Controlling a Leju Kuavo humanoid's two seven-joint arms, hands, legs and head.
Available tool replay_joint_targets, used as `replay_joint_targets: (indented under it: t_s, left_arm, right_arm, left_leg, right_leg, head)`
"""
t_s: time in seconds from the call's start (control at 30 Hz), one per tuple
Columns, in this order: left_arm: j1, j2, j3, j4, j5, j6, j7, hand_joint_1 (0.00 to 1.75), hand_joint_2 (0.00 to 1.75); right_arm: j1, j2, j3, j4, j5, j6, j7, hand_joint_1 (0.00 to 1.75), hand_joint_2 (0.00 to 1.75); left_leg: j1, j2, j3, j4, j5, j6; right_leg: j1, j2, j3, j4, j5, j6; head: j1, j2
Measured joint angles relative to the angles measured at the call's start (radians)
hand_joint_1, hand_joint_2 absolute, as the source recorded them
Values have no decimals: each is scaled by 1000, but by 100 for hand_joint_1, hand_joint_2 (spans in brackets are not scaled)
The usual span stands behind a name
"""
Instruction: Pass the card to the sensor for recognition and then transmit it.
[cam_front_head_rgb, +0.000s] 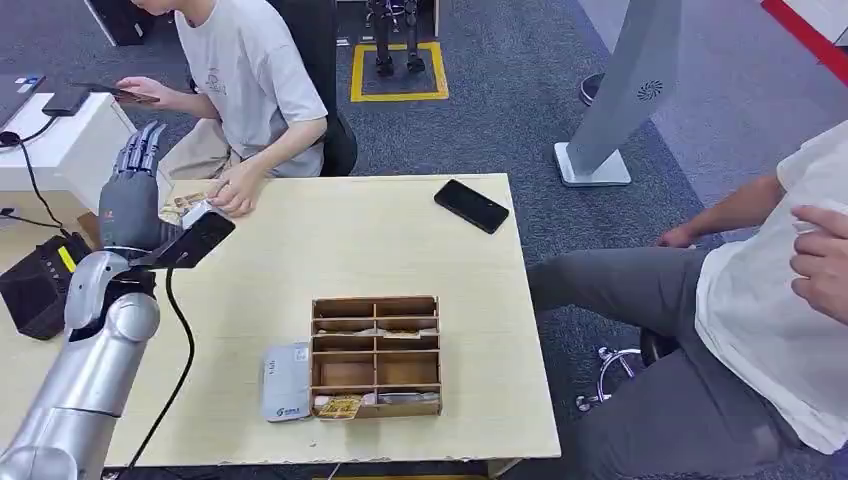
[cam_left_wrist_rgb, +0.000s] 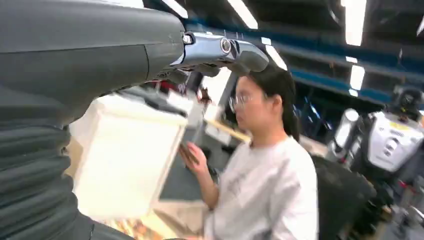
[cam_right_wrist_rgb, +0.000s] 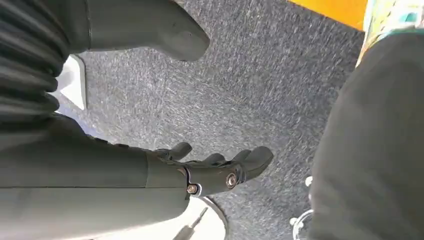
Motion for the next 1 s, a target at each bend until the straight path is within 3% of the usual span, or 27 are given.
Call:
replay_joint_targets:
  t_s: [0.1, 0.17, 0.27, 0.37, 0.53, 0.73, 1.0]
  left_arm:
    - [39, 28, 0, -97, 128, -163, -54, 0, 175]
    - [82, 56, -20, -190, 149, -265, -93, 0, 175]
    - [158, 122, -82, -341, 141, -325, -142, 0, 175]
    - [213, 163, -152, -460, 109, -331, -175, 0, 175]
    - [261, 195, -261, -561, 93, -321, -195, 0, 175]
    - [302, 253, -317, -615, 73, -274, -257, 0, 175]
    - [408, 293, -353, -636, 71, -248, -301, 0, 175]
  right_arm:
    - [2, 0, 0, -3, -1, 5, 10, 0, 175]
    - [6, 0, 0, -8, -1, 8, 11, 0, 175]
    - [14, 0, 0, -27, -1, 25, 9, 0, 175]
    - [18, 0, -2, -56, -1, 48, 1, 0, 175]
    - [18, 2, -7, -93, -1, 70, -11, 0, 175]
    - [24, 9, -11, -117, 0, 84, -11, 0, 175]
    - [38, 13, -31, -149, 2, 98, -3, 0, 175]
  left_leg:
    - [0, 1, 0, 0, 0, 0]
    - [0, 1, 0, 0, 0, 0]
    - [0, 3, -1, 0, -1, 0]
    - [0, 2, -1, 0, -1, 0]
    - [-1, 3, -1, 0, -1, 0]
    - [0, 3, 0, 0, 0, 0]
    - [0, 3, -1, -1, 0, 0]
  right_leg:
    - [0, 1, 0, 0, 0, 0]
    - [0, 1, 0, 0, 0, 0]
    - [0, 3, -2, 0, -1, 0]
    - [0, 2, -2, -1, -1, 0]
    - [-1, 2, -1, -1, 0, 1]
    - [0, 3, -1, 0, 0, 0]
    - [0, 2, -2, 0, 0, 0]
  head:
    - [-1, 0]
    - [0, 0]
    - [0, 0]
    - [0, 0]
    - [0, 0]
    - [-1, 0]
    - [-1, 0]
